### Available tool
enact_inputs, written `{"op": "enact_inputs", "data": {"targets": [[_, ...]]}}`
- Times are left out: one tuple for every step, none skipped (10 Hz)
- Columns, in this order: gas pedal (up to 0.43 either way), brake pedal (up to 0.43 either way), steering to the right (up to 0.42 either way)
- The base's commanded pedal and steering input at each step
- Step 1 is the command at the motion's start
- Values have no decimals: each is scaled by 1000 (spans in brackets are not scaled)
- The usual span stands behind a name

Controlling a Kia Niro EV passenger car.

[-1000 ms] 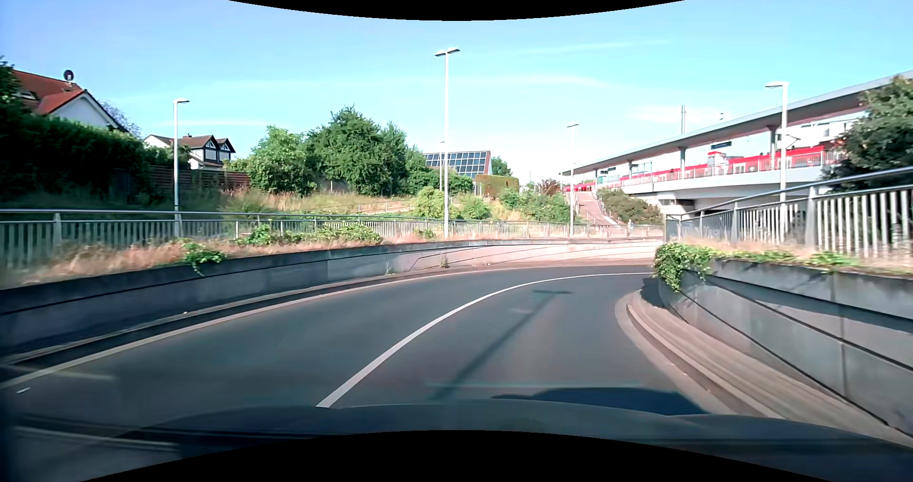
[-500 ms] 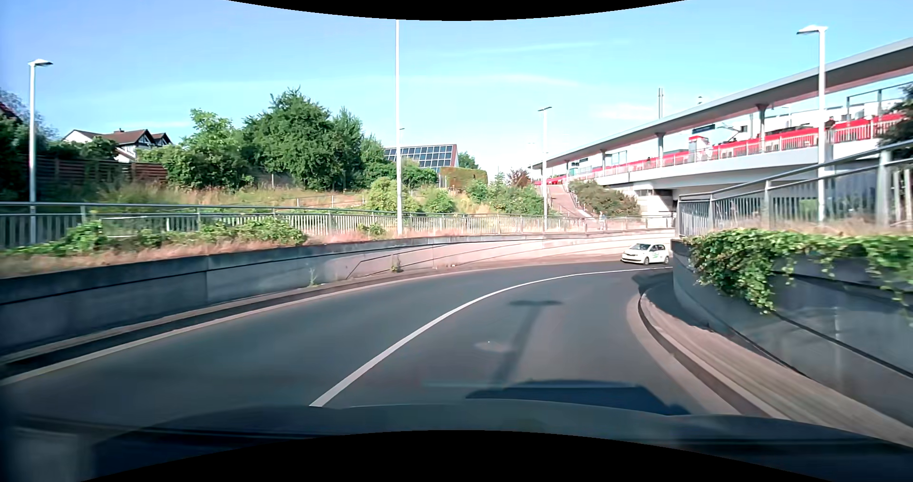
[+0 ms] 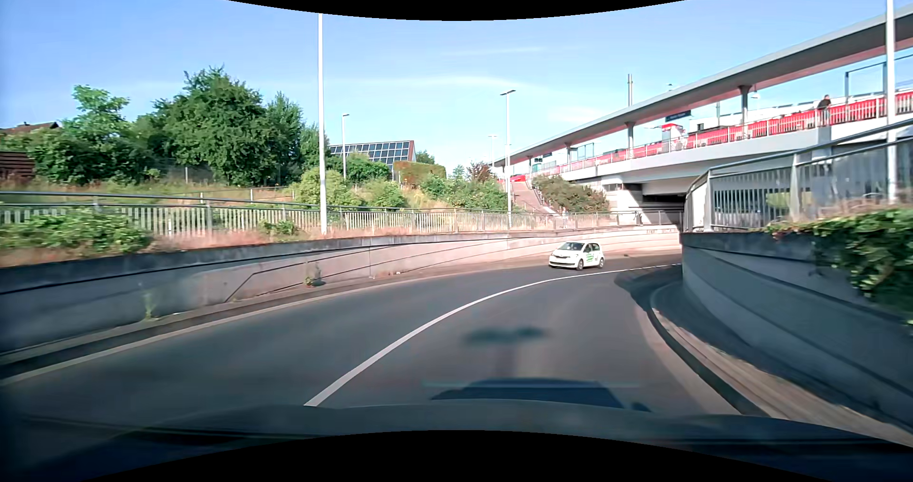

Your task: Follow the waypoints while adhering to traffic rules and regulations

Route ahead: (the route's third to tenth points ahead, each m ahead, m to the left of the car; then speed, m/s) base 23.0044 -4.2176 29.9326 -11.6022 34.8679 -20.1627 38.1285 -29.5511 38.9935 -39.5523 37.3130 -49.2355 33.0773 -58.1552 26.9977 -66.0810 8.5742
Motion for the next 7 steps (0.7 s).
{"op": "enact_inputs", "data": {"targets": [[0,122,107],[0,116,108],[0,116,109],[0,110,112],[0,91,115],[0,91,118],[0,85,121]]}}
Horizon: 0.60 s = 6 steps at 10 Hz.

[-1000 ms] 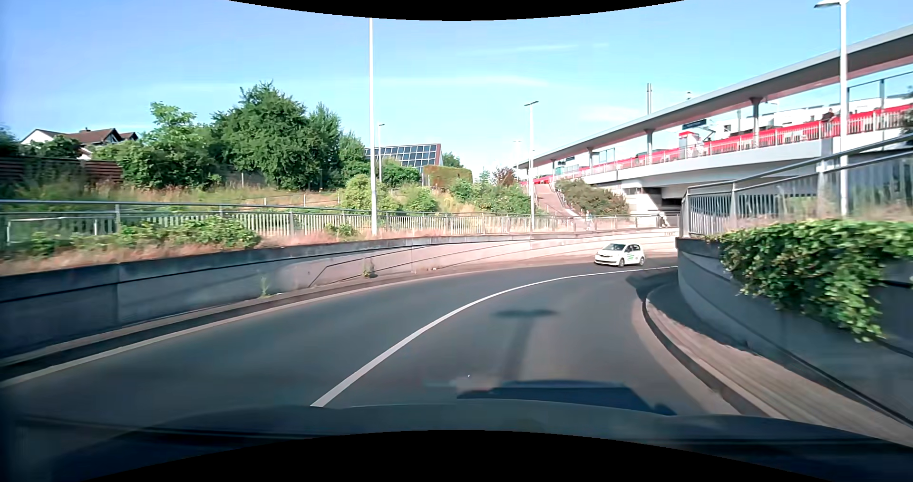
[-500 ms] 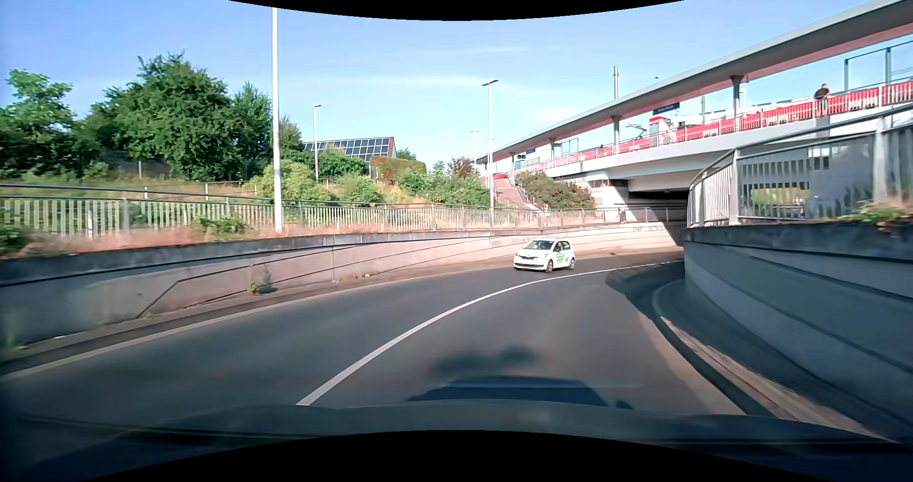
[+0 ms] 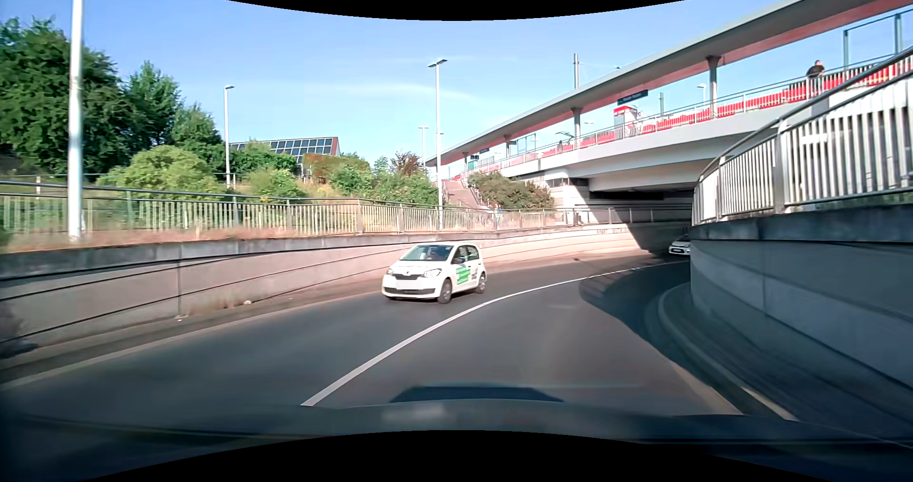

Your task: Follow the waypoints while adhering to traffic rules and regulations

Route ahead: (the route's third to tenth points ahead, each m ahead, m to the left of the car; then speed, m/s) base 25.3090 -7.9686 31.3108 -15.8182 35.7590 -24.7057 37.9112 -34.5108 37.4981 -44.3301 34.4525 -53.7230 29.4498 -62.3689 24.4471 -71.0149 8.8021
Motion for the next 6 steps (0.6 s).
{"op": "enact_inputs", "data": {"targets": [[0,43,125],[0,24,127],[0,12,130],[0,0,134],[0,0,137],[0,0,137]]}}
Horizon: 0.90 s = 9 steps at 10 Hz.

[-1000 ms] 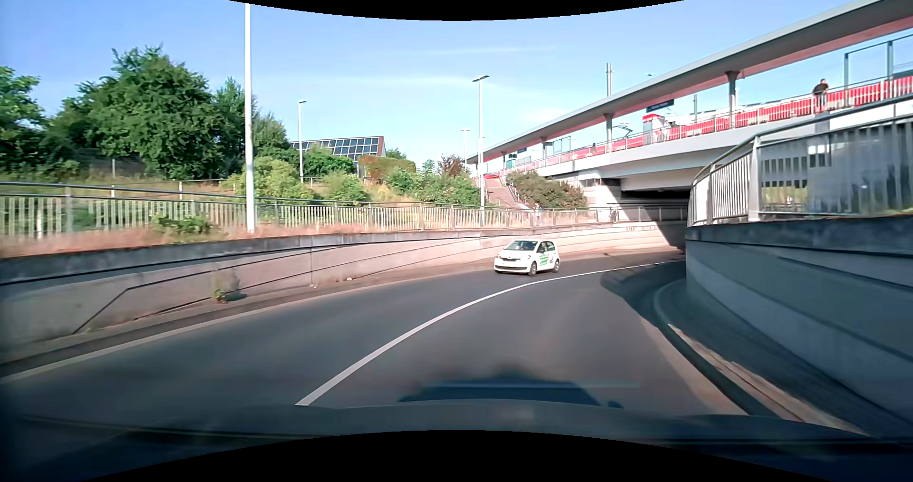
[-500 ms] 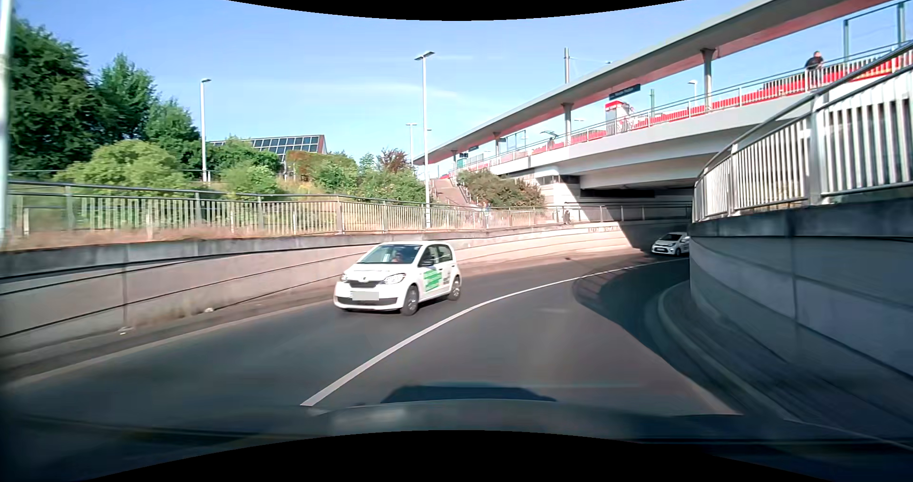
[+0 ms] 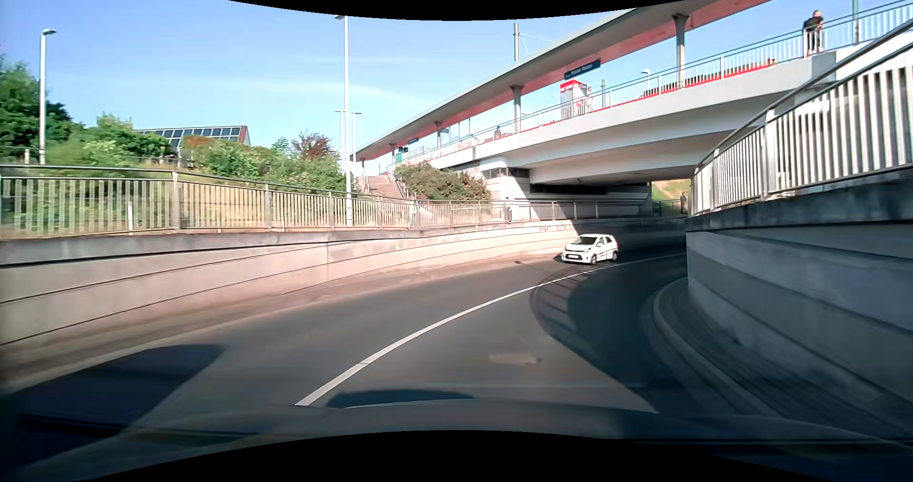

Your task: Follow the waypoints while adhering to traffic rules and regulations

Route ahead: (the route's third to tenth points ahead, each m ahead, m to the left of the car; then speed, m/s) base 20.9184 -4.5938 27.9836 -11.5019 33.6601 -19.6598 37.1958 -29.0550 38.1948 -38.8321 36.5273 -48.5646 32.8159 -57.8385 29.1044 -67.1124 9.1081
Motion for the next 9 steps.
{"op": "enact_inputs", "data": {"targets": [[0,0,137],[0,0,135],[0,0,131],[0,0,130],[0,0,130],[0,0,129],[0,0,129],[0,0,128],[0,0,125]]}}
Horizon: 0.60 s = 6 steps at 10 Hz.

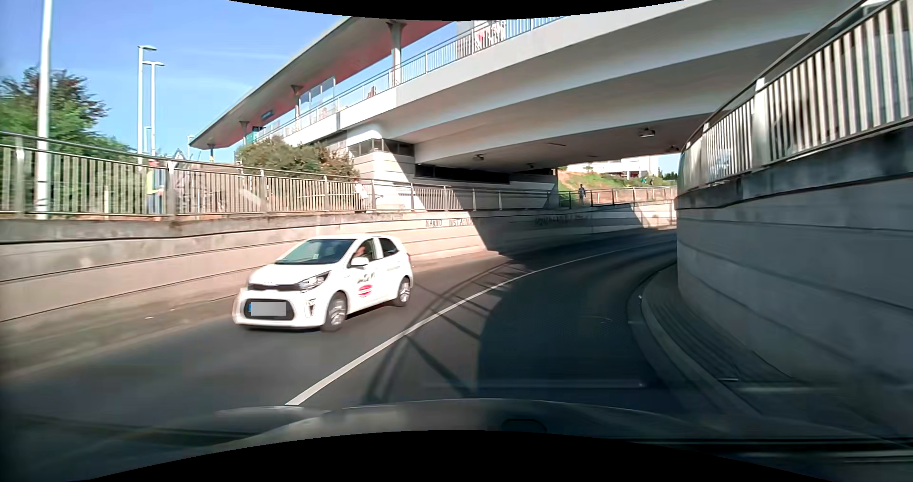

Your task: Follow the waypoints while adhering to traffic rules and regulations

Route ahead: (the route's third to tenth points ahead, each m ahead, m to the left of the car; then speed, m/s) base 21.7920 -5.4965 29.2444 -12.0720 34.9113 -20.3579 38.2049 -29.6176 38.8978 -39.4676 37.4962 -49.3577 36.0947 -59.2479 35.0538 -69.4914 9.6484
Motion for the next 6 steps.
{"op": "enact_inputs", "data": {"targets": [[0,0,121],[0,0,120],[0,0,121],[0,0,122],[0,0,122],[0,0,122]]}}
